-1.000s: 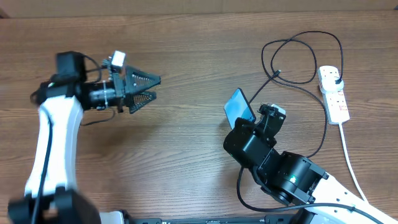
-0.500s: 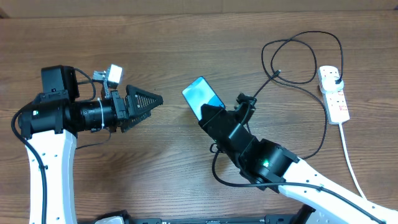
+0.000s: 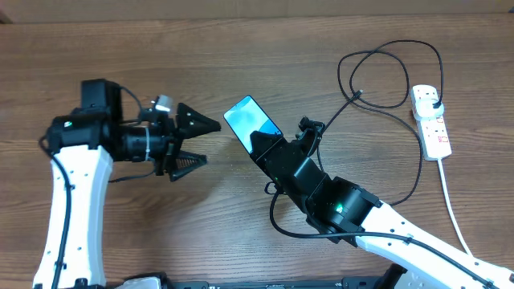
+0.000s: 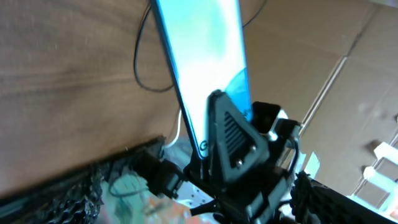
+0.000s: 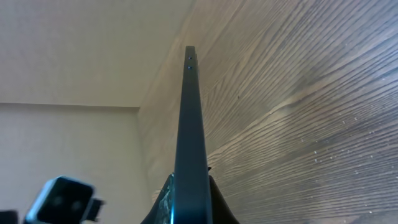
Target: Plug charger to phone and switch on socket
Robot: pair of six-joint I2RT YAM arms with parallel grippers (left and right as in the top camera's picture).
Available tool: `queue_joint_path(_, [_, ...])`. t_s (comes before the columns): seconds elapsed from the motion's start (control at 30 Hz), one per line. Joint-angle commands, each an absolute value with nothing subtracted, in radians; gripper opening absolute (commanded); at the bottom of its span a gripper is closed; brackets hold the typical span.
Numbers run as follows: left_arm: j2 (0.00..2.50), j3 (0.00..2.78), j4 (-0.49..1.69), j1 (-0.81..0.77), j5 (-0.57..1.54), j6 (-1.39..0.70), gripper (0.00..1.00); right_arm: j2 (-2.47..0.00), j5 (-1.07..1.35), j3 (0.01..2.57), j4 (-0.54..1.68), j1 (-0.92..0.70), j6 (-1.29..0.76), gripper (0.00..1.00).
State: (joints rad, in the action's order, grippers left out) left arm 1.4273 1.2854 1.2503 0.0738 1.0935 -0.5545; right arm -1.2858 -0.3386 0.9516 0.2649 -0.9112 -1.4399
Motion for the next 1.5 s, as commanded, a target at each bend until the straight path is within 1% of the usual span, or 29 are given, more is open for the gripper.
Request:
queue_joint_path(0.0, [1.467, 1.291, 1.238, 0.020, 1.056, -0.699, 1.00, -1.273, -0.345, 0.955, 0.247, -0.907, -1.440, 0.04])
queue_joint_path(0.1, [1.508, 1.291, 1.186, -0.023, 1.040, -0.766, 1.00, -1.273, -0.345, 0.955, 0.250, -0.907, -1.476, 0.04])
queue_joint_path(0.27, [1.572, 1.291, 1.076, -0.060, 1.040, -0.844, 0.99, -1.273, -0.290, 0.955, 0.270, -0.907, -1.683, 0.04])
queue_joint_path(0.4, [1.619, 1.291, 1.044, -0.066, 1.042, -0.865, 0.98, -1.273, -0.238, 0.955, 0.271, -0.907, -1.731, 0.04])
queue_joint_path(0.47, [1.639, 1.291, 1.038, -0.066, 1.042, -0.876, 0.96, -1.273, -0.204, 0.955, 0.272, -0.907, -1.759, 0.04])
queue_joint_path(0.57, [1.663, 1.291, 1.030, -0.066, 1.043, -0.907, 0.90, -1.273, -0.178, 0.955, 0.277, -0.907, -1.802, 0.04])
queue_joint_path(0.73, [1.678, 1.291, 1.007, -0.066, 1.044, -0.983, 0.82, -1.273, -0.183, 0.955, 0.329, -0.907, -1.915, 0.04])
queue_joint_path(0.97, [1.678, 1.291, 0.986, -0.070, 1.047, -1.026, 0.80, -1.297, -0.208, 0.955, 0.306, -0.907, -2.022, 0.04])
queue_joint_path(1.13, [1.678, 1.291, 0.985, -0.091, 1.047, -1.047, 0.79, -1.310, -0.180, 0.955, 0.240, -0.908, -2.024, 0.04])
queue_joint_path(1.3, [1.678, 1.291, 0.961, -0.109, 1.047, -1.118, 0.72, -1.311, -0.170, 0.955, 0.226, -0.908, -2.024, 0.04])
queue_joint_path(1.33, [1.678, 1.291, 0.949, -0.112, 1.047, -1.131, 0.69, -1.312, -0.168, 0.955, 0.226, -0.908, -2.024, 0.04])
queue_joint_path(1.43, [1.678, 1.291, 0.916, -0.115, 1.047, -1.156, 0.64, -1.312, -0.156, 0.955, 0.228, -0.908, -2.024, 0.04])
queue_joint_path(1.47, [1.678, 1.291, 0.908, -0.115, 1.047, -1.158, 0.59, -1.312, -0.155, 0.955, 0.230, -0.908, -2.024, 0.04])
